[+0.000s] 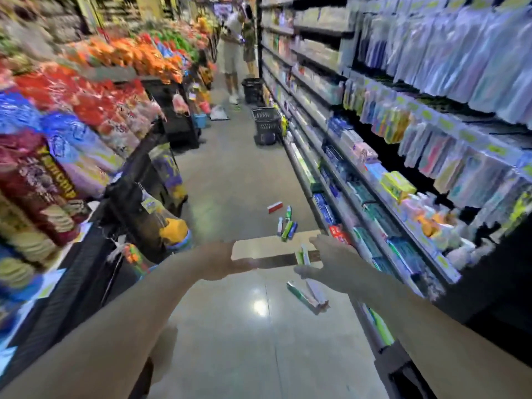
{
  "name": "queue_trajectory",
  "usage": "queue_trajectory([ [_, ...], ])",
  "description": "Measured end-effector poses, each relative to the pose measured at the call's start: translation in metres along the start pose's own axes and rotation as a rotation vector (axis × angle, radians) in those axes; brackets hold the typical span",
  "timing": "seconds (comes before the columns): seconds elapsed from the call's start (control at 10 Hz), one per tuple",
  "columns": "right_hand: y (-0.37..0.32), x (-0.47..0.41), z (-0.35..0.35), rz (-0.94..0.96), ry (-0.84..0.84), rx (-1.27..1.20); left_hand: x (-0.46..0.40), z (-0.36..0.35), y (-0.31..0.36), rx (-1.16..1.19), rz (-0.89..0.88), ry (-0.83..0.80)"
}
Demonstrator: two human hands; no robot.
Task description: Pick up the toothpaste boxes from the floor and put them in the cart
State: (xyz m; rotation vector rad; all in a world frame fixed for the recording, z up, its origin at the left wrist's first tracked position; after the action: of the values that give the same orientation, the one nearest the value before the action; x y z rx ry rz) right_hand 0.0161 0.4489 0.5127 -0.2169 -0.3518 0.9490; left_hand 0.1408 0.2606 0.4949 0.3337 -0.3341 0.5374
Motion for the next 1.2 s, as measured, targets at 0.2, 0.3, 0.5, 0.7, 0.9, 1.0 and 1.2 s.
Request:
queue_trajectory([
  [0.2,0.018,-0.127,0.023,0.095,-0.028,0.049,-0.083,0.034,-0.026,-0.017,0.132,-0.024],
  [0.3,0.02,-0.187,0.024,0.098,-0.045,0.089,-0.12,0.049,-0.044,0.032,0.153,-0.051],
  [0.5,0.016,-0.318,0.006,0.103,-0.071,0.088,-0.209,0.076,-0.117,0.091,0.201,-0.05],
  [0.7,0.006,-0.458,0.009,0.019,-0.104,0.092,-0.324,0.13,-0.196,0.021,0.227,-0.098],
  [0.9,0.006,-0.582,0.046,-0.05,-0.058,0.108,-0.457,0.198,-0.239,-0.109,0.171,-0.153],
  [1.0,0.017,-0.632,0.054,-0.099,-0.057,0.089,-0.521,0.219,-0.237,-0.11,0.087,-0.152],
  [1.2,0.06,-0.746,0.069,-0.154,-0.081,0.08,-0.653,0.257,-0.231,-0.071,0.02,-0.19],
])
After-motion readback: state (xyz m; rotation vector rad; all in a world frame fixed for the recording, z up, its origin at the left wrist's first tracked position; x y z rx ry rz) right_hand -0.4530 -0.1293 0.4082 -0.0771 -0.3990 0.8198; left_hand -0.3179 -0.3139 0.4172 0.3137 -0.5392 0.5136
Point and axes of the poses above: each hand's wrist, its own x-axis away from the middle knuckle, its own z-axis out of the back of the hand, y = z × x, the point moved 10 cm from there along -x, towards the middle knuckle, and after that the axes turned 1 degree about -y, right-handed, at the moved point
